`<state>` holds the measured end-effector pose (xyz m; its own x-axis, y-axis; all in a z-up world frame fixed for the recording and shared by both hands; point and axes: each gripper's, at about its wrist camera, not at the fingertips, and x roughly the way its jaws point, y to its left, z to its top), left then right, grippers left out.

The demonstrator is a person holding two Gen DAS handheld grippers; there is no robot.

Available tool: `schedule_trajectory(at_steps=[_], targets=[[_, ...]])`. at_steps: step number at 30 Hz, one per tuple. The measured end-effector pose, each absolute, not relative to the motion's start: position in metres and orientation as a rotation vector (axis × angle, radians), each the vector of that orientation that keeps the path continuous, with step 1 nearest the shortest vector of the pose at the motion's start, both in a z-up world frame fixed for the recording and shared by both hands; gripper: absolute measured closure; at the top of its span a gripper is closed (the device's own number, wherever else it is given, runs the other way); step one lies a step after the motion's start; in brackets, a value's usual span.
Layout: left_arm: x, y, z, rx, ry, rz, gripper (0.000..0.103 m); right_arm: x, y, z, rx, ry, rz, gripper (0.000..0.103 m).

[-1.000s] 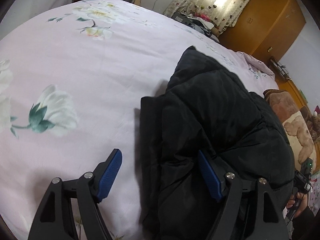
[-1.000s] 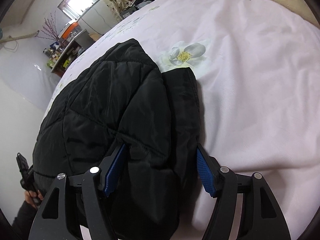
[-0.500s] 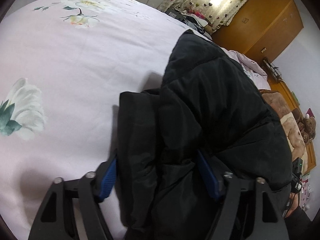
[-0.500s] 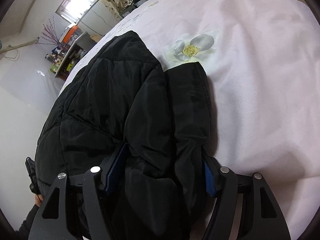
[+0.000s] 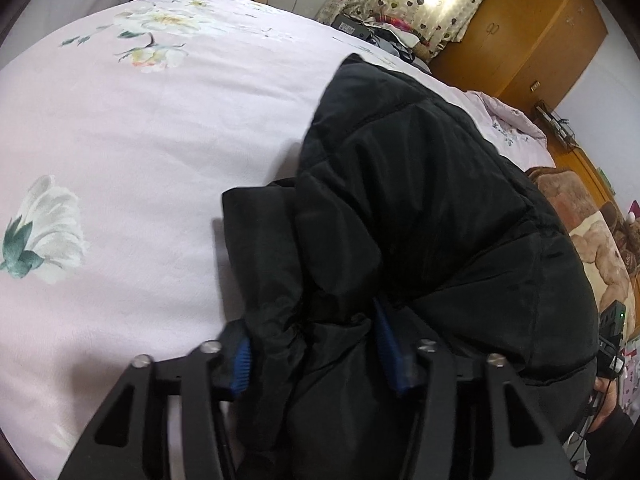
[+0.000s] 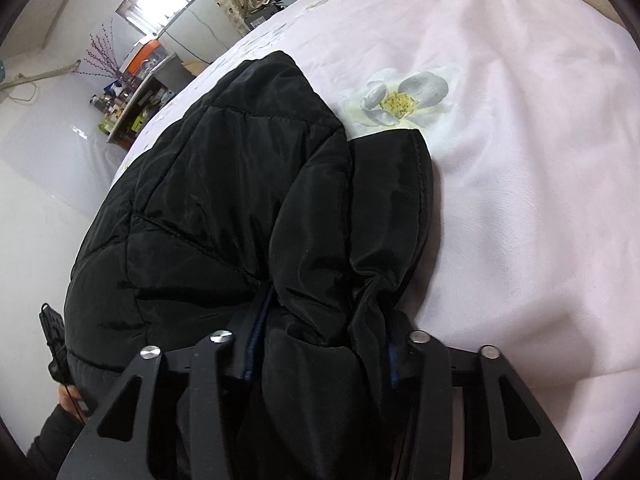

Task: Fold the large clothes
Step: 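Lift the other side edge with both tools and fold it over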

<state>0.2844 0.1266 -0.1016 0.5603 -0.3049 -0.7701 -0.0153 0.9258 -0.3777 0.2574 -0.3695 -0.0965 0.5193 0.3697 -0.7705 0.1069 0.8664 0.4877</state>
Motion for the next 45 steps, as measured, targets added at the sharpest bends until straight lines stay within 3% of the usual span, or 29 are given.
schedule_trajectory(at_steps=[2, 5, 13, 24, 28, 30, 32, 37, 40, 45], targets=[[0.286, 0.116, -0.092, -0.31, 0.972, -0.162, 0.067, 0.255, -0.367, -0.09, 0.503, 1.024, 0.159, 0.07], [0.279, 0.113, -0.074, -0.256, 0.963, -0.145, 0.076, 0.255, -0.357, -0.07, 0.456, 1.017, 0.141, 0.078], [0.216, 0.129, -0.024, -0.264, 0.855, -0.151, 0.084, 0.207, -0.354, -0.011, 0.447, 0.921, 0.171, 0.084], [0.173, 0.152, -0.021, -0.349, 0.856, -0.153, 0.09, 0.17, -0.342, 0.013, 0.46, 0.902, 0.219, 0.084], [0.181, 0.153, -0.061, -0.357, 0.958, -0.14, 0.082, 0.178, -0.356, -0.021, 0.494, 0.992, 0.198, 0.078], [0.179, 0.151, -0.066, -0.345, 0.965, -0.139, 0.07, 0.181, -0.36, -0.04, 0.5, 1.049, 0.169, 0.066], [0.184, 0.157, -0.069, -0.361, 0.982, -0.146, 0.047, 0.183, -0.362, -0.048, 0.508, 1.066, 0.169, 0.058], [0.197, 0.176, -0.064, -0.463, 0.954, -0.18, 0.026, 0.19, -0.373, -0.051, 0.579, 1.062, 0.2, 0.046], [0.211, 0.172, -0.091, -0.508, 1.016, -0.228, 0.021, 0.198, -0.375, -0.066, 0.593, 1.093, 0.213, 0.035], [0.216, 0.169, -0.119, -0.586, 1.025, -0.259, 0.017, 0.208, -0.385, -0.095, 0.66, 1.13, 0.254, 0.03]])
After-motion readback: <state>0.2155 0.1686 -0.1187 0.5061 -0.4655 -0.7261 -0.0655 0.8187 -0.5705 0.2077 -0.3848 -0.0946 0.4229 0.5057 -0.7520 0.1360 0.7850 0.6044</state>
